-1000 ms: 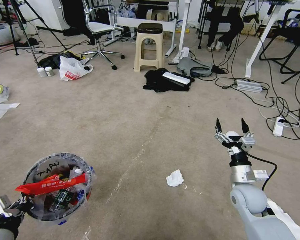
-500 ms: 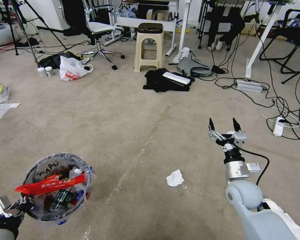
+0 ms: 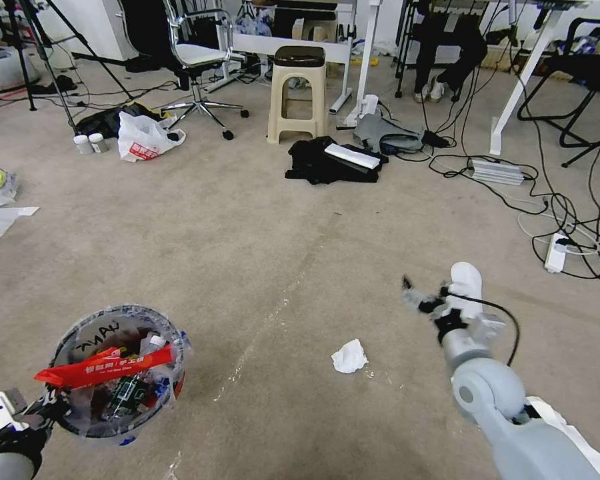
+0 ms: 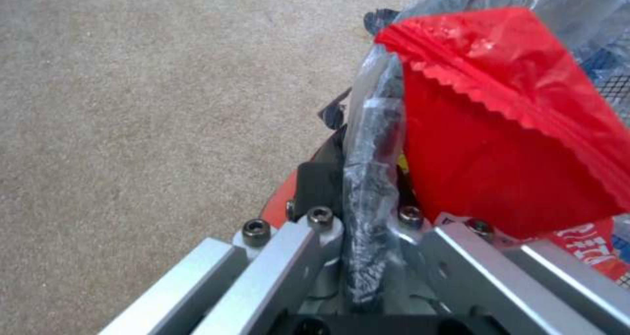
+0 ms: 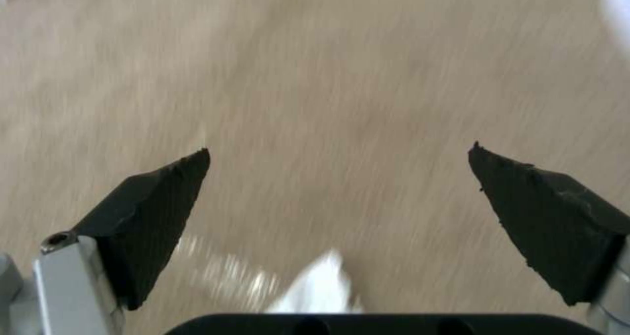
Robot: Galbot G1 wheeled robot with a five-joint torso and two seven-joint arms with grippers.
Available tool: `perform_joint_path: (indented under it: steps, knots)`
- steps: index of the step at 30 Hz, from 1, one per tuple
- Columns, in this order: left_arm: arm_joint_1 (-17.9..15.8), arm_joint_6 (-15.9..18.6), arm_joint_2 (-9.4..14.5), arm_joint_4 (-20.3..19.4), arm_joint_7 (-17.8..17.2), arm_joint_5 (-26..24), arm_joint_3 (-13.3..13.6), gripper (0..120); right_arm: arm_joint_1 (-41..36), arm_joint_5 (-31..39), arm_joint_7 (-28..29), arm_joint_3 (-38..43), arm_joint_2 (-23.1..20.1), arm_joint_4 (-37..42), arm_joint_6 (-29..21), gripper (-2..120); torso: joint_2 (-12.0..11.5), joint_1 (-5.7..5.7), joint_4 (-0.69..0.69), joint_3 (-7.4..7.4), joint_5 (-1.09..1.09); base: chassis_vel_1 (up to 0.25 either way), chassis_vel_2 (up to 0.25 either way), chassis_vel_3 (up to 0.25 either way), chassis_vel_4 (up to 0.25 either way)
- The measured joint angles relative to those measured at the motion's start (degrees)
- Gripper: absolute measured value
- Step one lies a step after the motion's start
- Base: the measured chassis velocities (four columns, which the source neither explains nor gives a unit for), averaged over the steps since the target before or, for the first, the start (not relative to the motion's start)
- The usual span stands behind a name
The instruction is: Pick up the trash bin and place the garbage on the floor into it.
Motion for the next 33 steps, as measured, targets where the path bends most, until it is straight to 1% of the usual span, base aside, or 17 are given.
perform_joint_path:
  steps: [1,4,5,7,8,10,13,16,17,18,19,20,22,24,25,27,33]
  knots:
    - [0.0,0.0,0.0,0.0,0.0,0.0,0.0,0,0.0,0.0,0.0,0.0,0.0,0.0,0.0,100,0.0,0.00,0.00,0.00,0.00,0.000,0.000,0.000,0.000]
    - [0.0,0.0,-0.1,0.0,0.0,0.1,0.1,0,1.7,4.2,1.7,-2.1,0.5,-1.3,-4.8,100,0.0,0.00,-0.01,0.00,0.02,0.000,0.000,0.000,0.000]
    - [0.0,0.0,-0.1,0.0,0.0,0.1,0.1,0,1.7,4.2,1.7,-2.1,0.5,-1.3,-4.8,100,0.0,0.00,-0.01,0.00,0.02,0.000,0.000,0.000,0.000]
    - [-0.1,-0.1,-0.1,0.1,0.1,0.2,0.1,0,2.8,6.8,2.7,-4.7,0.3,-1.7,-9.5,100,0.0,0.00,-0.03,0.00,0.01,0.000,0.000,0.000,0.000]
    - [-0.1,-0.1,-0.1,0.1,0.1,0.2,0.1,0,2.8,6.8,2.7,-4.7,0.3,-1.7,-9.5,100,0.0,0.00,-0.03,0.00,0.01,0.000,0.000,0.000,0.000]
    - [-0.2,-0.2,-0.1,0.3,0.1,0.2,0.1,0,3.4,6.8,3.0,-8.2,0.6,-1.9,-11.1,100,0.0,0.00,-0.02,0.00,0.00,0.000,0.000,0.000,0.000]
    - [-0.2,-0.2,0.0,0.4,0.1,0.2,0.1,0,3.8,6.4,3.3,-9.9,1.6,-2.4,-11.7,100,0.0,0.00,-0.03,0.00,0.01,0.000,0.000,0.000,0.000]
    - [-0.1,-0.2,0.1,0.4,0.1,0.2,0.0,0,5.4,6.4,4.2,-12.1,4.0,-4.8,-12.3,100,0.0,0.00,-0.02,0.00,0.01,0.000,0.000,0.000,0.000]
    - [-0.1,-0.2,0.1,0.4,0.1,0.2,0.0,0,5.4,6.4,4.2,-12.1,4.0,-4.8,-12.3,100,0.0,0.00,-0.02,0.00,0.01,0.000,0.000,0.000,0.000]
    - [0.1,-0.2,0.2,0.5,0.2,0.1,-0.2,0,6.7,6.5,4.4,-12.8,4.7,-6.7,-12.3,100,0.0,0.00,-0.02,0.00,0.00,0.000,0.000,0.000,0.000]
    - [0.1,-0.2,0.2,0.5,0.2,0.1,-0.2,0,6.7,6.5,4.4,-12.8,4.7,-6.7,-12.3,100,0.0,0.00,-0.02,0.00,0.00,0.000,0.000,0.000,0.000]
    - [0.3,-0.3,0.2,0.5,0.2,0.1,-0.2,0,7.8,6.5,4.6,-13.6,5.6,-9.1,-12.3,100,0.0,0.00,-0.01,0.00,0.00,0.000,0.000,0.000,0.000]
    - [0.4,-0.3,0.2,0.5,0.2,0.1,-0.2,0,8.2,6.5,4.6,-13.8,6.0,-10.1,-12.3,100,0.0,0.00,-0.02,0.00,0.00,0.000,0.000,0.000,0.000]
    - [0.4,-0.4,0.2,0.5,0.2,0.1,-0.3,0,10.3,6.8,4.8,-14.7,8.0,-14.9,-12.1,100,0.0,0.00,-0.01,0.00,0.01,0.000,0.000,0.000,0.000]
    - [0.4,-0.4,0.2,0.5,0.2,0.1,-0.3,0,10.3,6.8,4.8,-14.7,8.0,-14.9,-12.1,100,0.0,0.00,-0.01,0.00,0.01,0.000,0.000,0.000,0.000]
    - [0.5,-0.5,0.2,0.6,0.2,0.1,-0.3,0,11.3,7.0,5.4,-15.0,9.5,-19.2,-12.1,100,0.0,0.00,-0.01,0.00,0.01,0.000,0.000,0.000,0.000]
    - [0.2,-0.6,0.2,0.9,0.1,0.1,-0.4,0,11.2,7.0,6.7,-14.8,10.0,-23.1,-12.1,100,0.0,0.00,-0.03,0.00,0.02,0.000,0.000,0.000,0.000]
